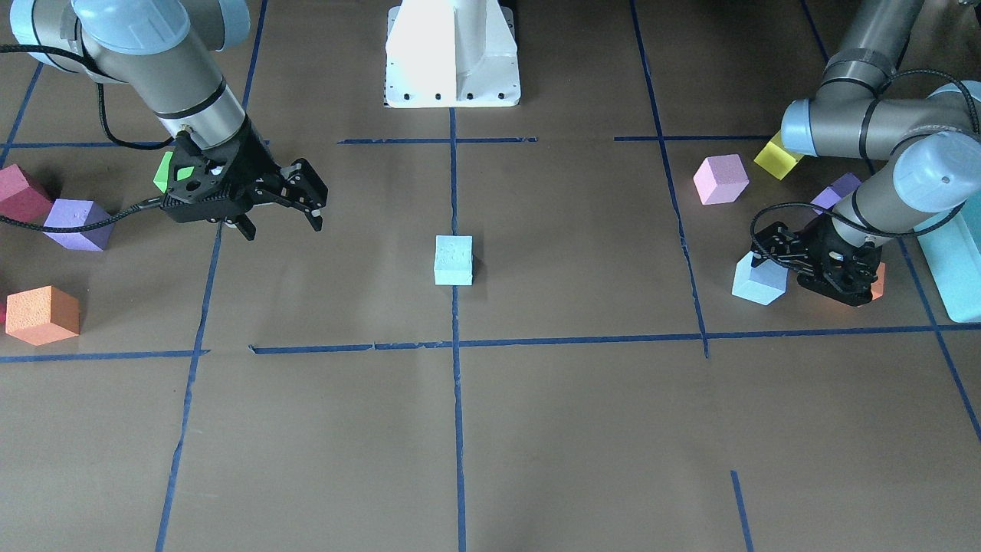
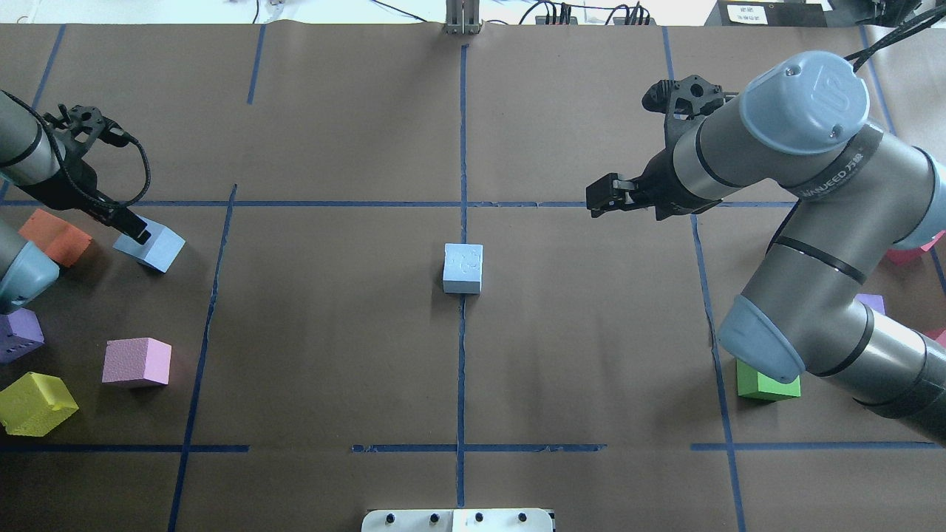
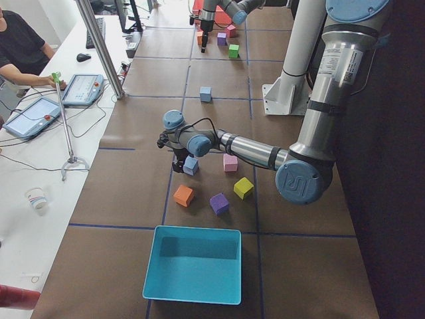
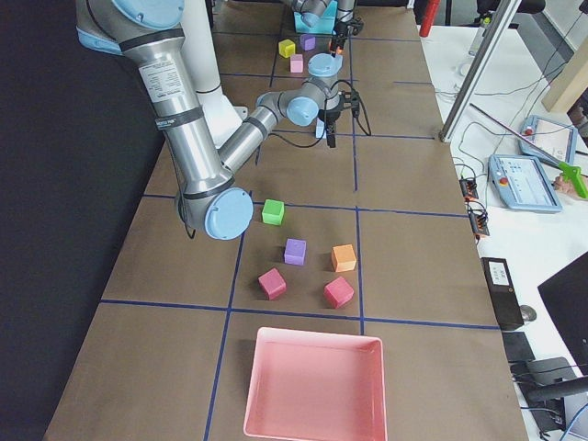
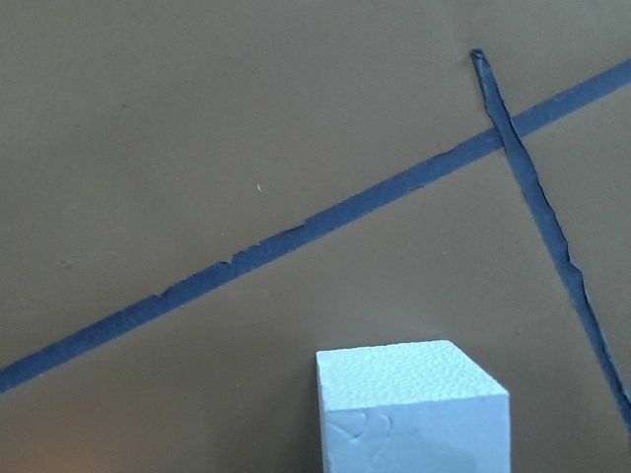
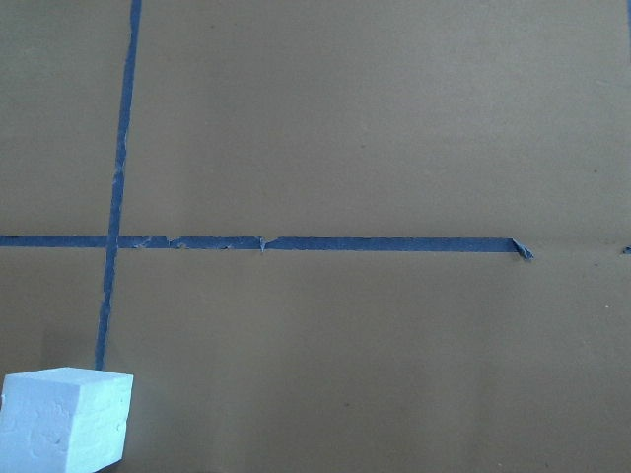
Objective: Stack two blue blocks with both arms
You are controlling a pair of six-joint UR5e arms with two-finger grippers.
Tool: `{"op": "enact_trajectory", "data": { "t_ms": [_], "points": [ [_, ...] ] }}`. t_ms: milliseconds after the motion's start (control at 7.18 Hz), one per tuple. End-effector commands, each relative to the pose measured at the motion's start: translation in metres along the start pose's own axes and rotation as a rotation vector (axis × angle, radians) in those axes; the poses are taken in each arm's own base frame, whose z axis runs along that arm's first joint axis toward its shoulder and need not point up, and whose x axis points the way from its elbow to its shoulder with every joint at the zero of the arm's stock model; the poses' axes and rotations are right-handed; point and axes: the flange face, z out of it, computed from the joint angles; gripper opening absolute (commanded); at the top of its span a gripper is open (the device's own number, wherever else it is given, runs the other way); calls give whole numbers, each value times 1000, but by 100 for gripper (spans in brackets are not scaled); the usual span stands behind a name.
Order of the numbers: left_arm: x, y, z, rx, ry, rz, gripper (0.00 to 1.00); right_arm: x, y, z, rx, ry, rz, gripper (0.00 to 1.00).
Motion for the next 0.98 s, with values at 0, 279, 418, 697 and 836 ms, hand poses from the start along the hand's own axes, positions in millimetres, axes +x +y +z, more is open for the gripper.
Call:
{"op": "enact_trajectory", "data": {
  "t_ms": [0,279,418,697,836],
  "points": [
    [8,2,11,-18,3,-21,100,0,3,3,-5,4,0,100],
    [10,4,17,-29,3,-31,100,1,4,9,-11,11,1,100],
    [15,5,23,-38,5,-22,100,1,4,10,-13,13,0,100],
    [28,2,31,-48,11,3,86,0,6,13,-8,19,-2,100],
    [30,-5,31,-43,2,7,71,0,8,18,3,33,-7,100]
  ]
}}
